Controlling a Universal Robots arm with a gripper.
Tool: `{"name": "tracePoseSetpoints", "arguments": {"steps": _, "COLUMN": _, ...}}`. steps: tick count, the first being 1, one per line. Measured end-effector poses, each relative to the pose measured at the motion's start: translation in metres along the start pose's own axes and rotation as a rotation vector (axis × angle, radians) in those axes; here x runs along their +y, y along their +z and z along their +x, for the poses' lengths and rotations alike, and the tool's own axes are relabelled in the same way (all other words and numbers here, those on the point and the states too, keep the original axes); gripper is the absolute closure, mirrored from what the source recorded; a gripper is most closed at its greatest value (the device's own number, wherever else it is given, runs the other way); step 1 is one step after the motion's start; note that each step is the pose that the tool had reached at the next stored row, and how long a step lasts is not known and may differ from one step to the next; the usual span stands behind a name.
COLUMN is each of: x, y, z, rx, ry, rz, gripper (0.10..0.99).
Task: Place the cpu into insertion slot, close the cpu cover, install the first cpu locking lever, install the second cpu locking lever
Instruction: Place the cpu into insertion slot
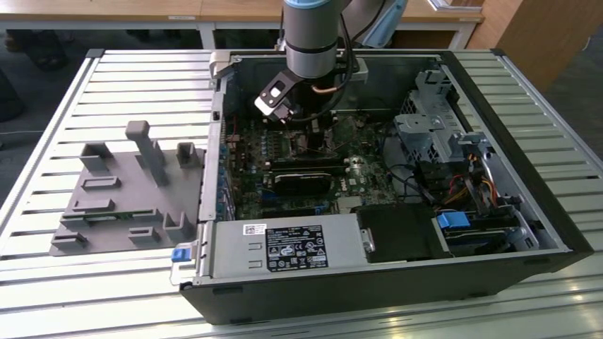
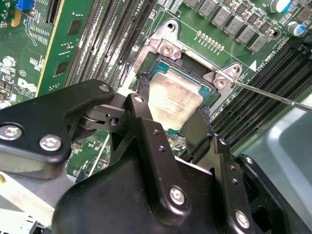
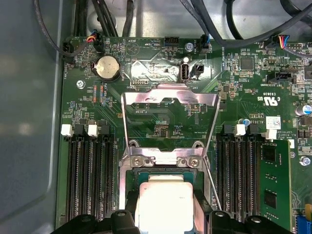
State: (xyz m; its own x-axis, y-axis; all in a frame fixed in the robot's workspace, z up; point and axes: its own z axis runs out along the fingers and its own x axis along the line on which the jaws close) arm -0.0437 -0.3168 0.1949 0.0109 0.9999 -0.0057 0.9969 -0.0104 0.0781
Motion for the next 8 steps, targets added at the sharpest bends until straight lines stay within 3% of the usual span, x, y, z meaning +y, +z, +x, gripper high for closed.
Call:
{"name": "tracePoseSetpoints", "arguments": {"steps": 3, "x": 0.0000, "y": 0.0001, "z": 0.0000, "rx": 0.0000, "ry": 0.000, "rz": 0.000, "gripper": 0.549}}
{"name": "tracePoseSetpoints", "arguments": {"steps": 4, "x": 0.0000, "y": 0.0001, "z": 0.0000, "rx": 0.0000, "ry": 0.000, "rz": 0.000, "gripper": 0.486}}
{"name": "tracePoseSetpoints", "arguments": {"steps": 8, "x": 0.0000, "y": 0.0001, "z": 0.0000, "rx": 0.0000, "ry": 0.000, "rz": 0.000, "gripper": 0.486}}
